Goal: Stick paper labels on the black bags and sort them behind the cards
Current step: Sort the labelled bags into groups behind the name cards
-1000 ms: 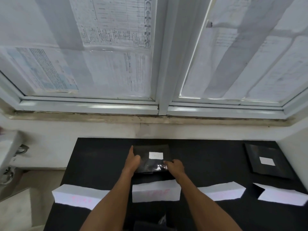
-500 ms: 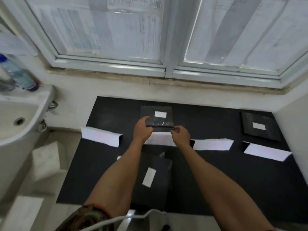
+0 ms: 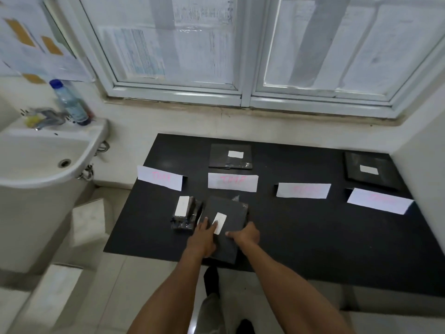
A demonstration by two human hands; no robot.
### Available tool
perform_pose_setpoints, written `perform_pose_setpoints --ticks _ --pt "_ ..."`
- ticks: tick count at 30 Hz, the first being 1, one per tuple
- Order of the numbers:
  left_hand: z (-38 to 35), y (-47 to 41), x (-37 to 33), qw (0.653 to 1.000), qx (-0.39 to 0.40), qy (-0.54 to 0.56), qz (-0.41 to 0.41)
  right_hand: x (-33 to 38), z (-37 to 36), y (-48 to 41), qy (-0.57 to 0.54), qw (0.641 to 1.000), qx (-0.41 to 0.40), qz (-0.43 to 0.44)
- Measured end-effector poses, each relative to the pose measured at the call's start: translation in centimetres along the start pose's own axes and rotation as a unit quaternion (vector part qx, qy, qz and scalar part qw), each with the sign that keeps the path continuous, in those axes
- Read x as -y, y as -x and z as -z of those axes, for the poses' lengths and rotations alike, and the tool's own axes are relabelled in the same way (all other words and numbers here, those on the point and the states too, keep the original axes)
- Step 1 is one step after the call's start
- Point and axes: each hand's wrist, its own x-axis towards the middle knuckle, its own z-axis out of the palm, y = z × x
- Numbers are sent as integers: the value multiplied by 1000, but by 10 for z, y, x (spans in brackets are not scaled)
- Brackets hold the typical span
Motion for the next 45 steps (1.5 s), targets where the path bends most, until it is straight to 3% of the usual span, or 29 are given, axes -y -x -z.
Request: perform_pose_setpoints --ticks 6,11,18,26,30,33,39,45 --pt "-14 5 -10 999 -28 16 12 -24 0 -1 -67 996 -9 53" --pt "5 4 -8 987 -140 85 -11 -16 25 -10 -174 983 0 63" --pt "66 -8 -22 959 -198 201 -18 -3 70 -27 -161 978 43 122" --pt "105 -37 -46 923 -92 374 1 43 123 -37 -128 961 139 203" --pt "117 -55 -47 875 -59 481 -16 76 140 -49 -70 960 113 247" --pt "128 -66 -47 862 -43 505 -18 96 142 -65 -66 959 69 265" --pt "154 -99 -38 828 -45 558 1 123 132 -98 -58 974 -43 214" --pt "195 -150 -14 785 -70 613 50 168 111 -123 -214 966 103 106"
